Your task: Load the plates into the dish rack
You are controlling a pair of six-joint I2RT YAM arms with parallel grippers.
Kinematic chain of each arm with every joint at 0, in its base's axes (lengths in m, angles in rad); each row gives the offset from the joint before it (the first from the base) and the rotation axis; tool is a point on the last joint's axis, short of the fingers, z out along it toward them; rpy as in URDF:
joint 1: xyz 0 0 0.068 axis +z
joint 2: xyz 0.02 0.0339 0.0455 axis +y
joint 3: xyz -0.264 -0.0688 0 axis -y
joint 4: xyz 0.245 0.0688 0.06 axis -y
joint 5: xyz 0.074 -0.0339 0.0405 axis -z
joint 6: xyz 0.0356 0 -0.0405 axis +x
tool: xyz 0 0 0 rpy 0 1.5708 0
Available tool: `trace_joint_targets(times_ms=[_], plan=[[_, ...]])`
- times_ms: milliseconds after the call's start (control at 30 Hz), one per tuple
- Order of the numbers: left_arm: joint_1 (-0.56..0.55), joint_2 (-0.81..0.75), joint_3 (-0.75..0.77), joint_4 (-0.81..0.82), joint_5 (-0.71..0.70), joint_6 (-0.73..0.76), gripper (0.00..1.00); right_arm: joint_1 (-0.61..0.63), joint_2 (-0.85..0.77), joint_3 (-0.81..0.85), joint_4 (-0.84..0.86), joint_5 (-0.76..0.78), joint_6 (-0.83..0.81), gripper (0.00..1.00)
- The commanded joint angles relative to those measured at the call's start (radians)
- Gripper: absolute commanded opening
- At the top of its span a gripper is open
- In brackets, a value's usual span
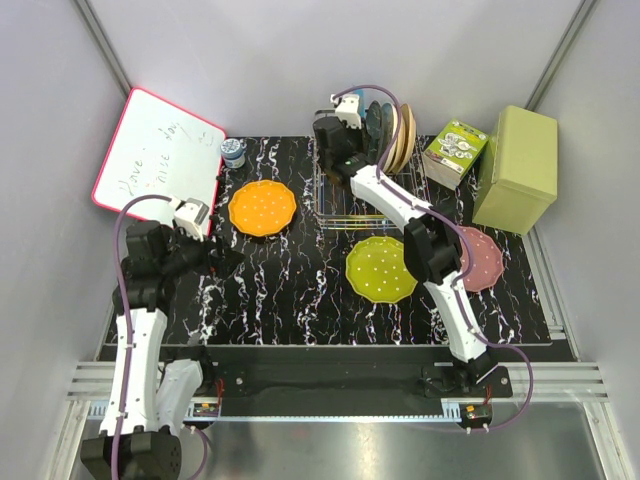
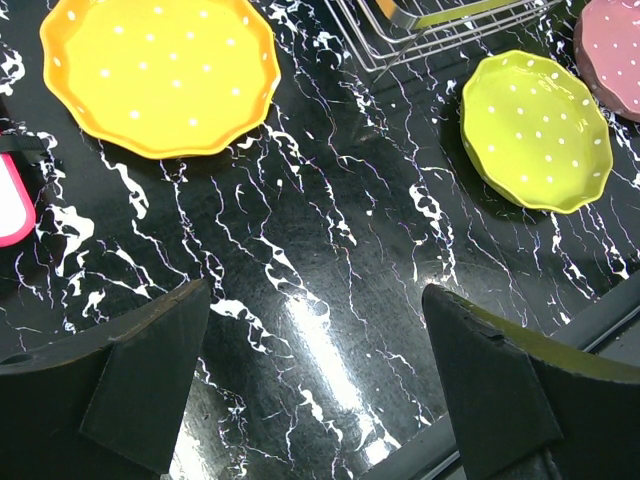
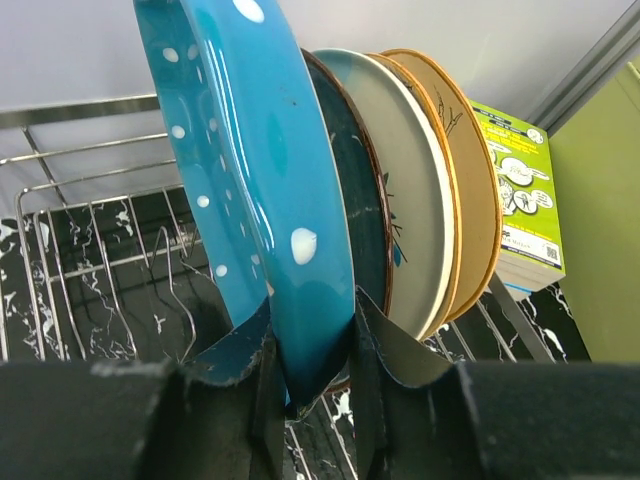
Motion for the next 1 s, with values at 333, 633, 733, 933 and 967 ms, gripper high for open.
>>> trace_joint_targets(times_ms=[333,633,733,933,967], plan=[[-0.005,0.023,-0.015,0.045,0.01,0.003,0.92,-0.025,0.007,0.113,0.132,0.048,0.039,0.0],[-0.008,0.028,-0.014,0.048,0.011,0.004,0.92,-0.025,0.026,0.076,0.08,0.025,0.071,0.0],[-0.006,0.029,-0.015,0.048,0.008,0.004,0.92,-0.025,0.036,0.076,0.072,0.025,0.081,0.0],[-0.008,0.029,-0.017,0.049,0.008,0.0,0.92,-0.025,0.048,0.072,0.067,0.017,0.085,0.0],[-0.006,0.029,-0.017,0.049,0.006,0.0,0.92,-0.026,0.051,0.07,0.067,0.019,0.087,0.0]])
